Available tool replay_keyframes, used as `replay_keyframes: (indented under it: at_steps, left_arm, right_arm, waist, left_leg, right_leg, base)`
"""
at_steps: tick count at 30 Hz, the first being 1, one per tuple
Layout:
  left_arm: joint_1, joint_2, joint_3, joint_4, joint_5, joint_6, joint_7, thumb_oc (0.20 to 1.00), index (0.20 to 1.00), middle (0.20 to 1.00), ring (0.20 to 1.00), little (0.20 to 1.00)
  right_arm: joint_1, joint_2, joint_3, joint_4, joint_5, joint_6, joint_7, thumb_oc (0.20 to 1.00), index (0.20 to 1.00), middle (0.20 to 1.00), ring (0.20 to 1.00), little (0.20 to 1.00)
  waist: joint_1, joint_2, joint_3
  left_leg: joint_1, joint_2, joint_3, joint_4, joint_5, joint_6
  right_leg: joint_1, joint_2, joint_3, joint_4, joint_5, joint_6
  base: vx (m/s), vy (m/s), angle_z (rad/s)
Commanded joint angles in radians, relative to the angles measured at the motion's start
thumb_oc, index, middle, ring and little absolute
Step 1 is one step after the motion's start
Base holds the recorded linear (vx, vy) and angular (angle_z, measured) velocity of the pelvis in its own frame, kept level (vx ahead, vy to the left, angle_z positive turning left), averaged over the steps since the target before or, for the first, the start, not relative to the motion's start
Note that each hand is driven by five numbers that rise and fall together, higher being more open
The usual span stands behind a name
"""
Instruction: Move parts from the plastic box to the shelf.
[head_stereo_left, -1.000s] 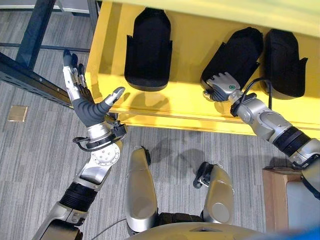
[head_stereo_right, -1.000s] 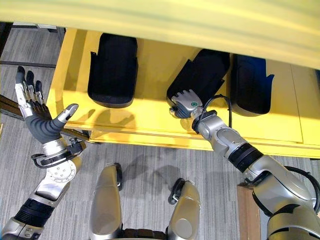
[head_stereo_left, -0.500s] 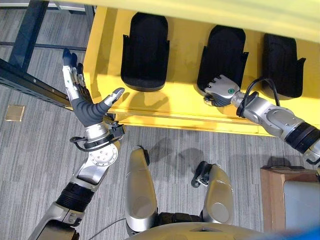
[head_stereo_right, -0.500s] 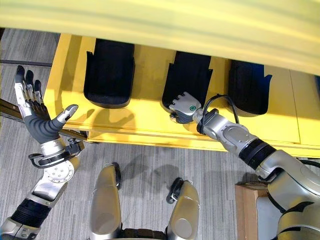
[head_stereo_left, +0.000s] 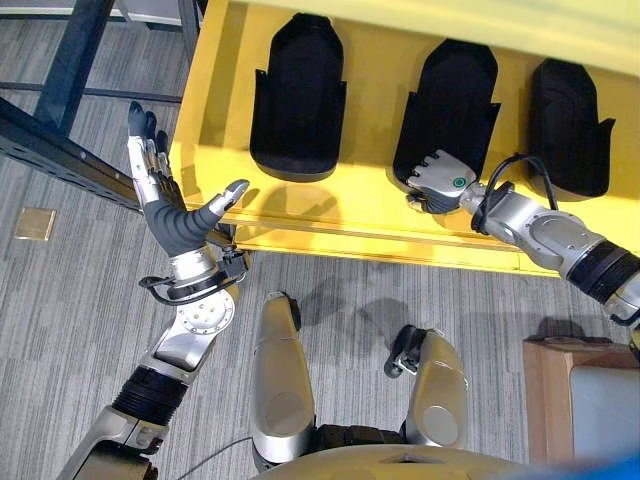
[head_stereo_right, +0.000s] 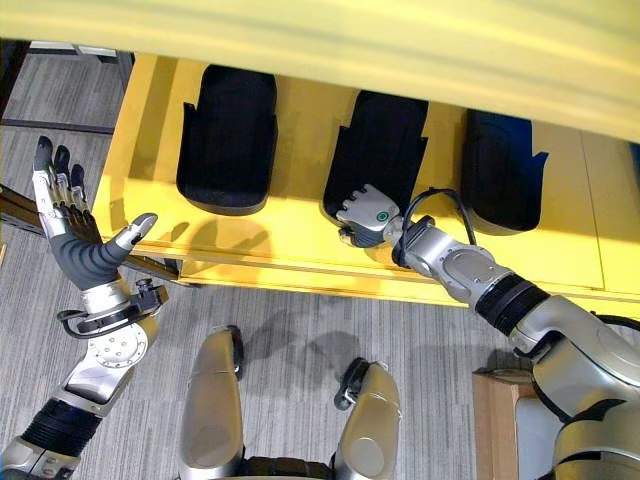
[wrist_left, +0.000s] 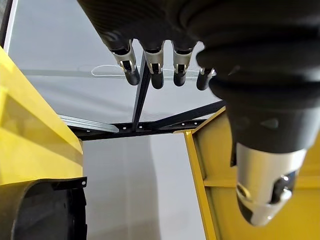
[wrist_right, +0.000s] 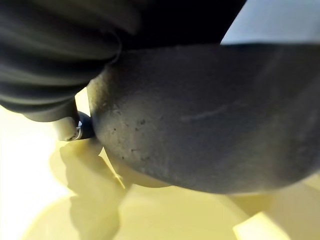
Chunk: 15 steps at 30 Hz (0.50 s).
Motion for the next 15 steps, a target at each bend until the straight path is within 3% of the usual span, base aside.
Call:
replay_keyframes:
  at_steps: [1,15]
  left_arm:
    - [0.012,-0.005,-0.005,-0.067,0.047,-0.056,-0.001,1.0,1.0,1.0,1.0,1.0]
    - [0.024,-0.011,-0.014,-0.041,0.055,-0.094,-0.034,1.0,1.0,1.0,1.0,1.0]
  right_arm:
    - [-0.024,-0.012,0.002,0.018,-0.035,0.016,-0.047,0.2,0.2,0.2,0.2,0.2]
    - [-0.049,-0.027,0.02,0.101,-0.219,-0.06,-0.074,0.2,0.2,0.2,0.2,0.2]
  waist:
    - [0.035,0.041,-0.022]
    - [0.051,0.045,-0.022]
  left_leg:
    - [0.075,0.038,0.061,-0.009,-0.092,0.065]
    - [0.083,0.036,0.054,-0.019,-0.083,0.06]
  right_leg:
    - [-0.025,-0.024,-0.071,0.07,0.0,-0.046]
    - [-0.014,-0.036,-0.083,0.08,-0.005,-0.048]
  base:
    - [0.03,0.014,0.05]
    - [0.01,0.001,0.01]
